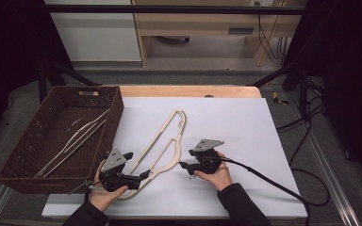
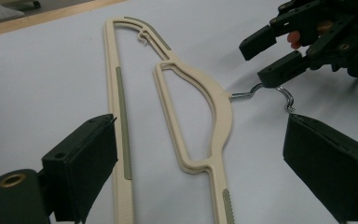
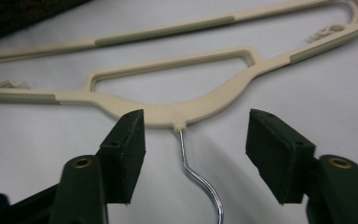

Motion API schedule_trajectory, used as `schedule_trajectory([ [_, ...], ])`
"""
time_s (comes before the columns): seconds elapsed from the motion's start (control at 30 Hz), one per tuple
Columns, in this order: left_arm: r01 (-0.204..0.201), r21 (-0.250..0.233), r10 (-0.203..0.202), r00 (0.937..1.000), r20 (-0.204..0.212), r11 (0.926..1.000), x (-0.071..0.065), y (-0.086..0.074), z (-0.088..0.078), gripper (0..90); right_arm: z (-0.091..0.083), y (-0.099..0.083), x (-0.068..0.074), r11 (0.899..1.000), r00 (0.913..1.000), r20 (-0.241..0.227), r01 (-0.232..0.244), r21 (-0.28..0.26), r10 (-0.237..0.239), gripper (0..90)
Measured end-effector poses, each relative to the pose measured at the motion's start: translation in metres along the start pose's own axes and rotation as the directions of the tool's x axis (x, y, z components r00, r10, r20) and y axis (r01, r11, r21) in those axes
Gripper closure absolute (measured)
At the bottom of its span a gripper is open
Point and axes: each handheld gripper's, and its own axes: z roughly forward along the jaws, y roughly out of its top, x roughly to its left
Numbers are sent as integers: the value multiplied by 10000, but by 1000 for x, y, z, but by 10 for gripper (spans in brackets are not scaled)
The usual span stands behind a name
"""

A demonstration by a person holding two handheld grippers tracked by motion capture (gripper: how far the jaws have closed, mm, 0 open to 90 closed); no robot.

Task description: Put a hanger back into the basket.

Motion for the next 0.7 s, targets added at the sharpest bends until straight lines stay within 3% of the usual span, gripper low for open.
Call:
schedule_trajectory([
  [0.17,14,69,-14,10000,54,10000,0,-2,2,108,18,-2,1,9988,9999,-102,90,475,-85,511],
  [0.3,-34,90,33,9999,100,10000,-2,-2,4,114,23,-4,0,9964,9999,-94,85,844,-78,628],
  [0.5,22,50,-22,10000,90,10000,-1,-2,4,119,24,-4,0,9962,9995,-306,84,862,-58,743],
  [0.53,34,31,-34,9999,123,10000,-1,-2,4,121,26,-5,-2,9949,9988,-441,251,975,-209,771],
  [0.6,46,15,-46,9999,152,10000,-1,-2,4,122,26,-5,0,9954,9994,-322,150,947,-119,794],
  [0.7,83,-2,-83,9997,212,10000,-1,-2,4,126,26,-6,0,9950,9986,-352,424,904,-393,836],
])
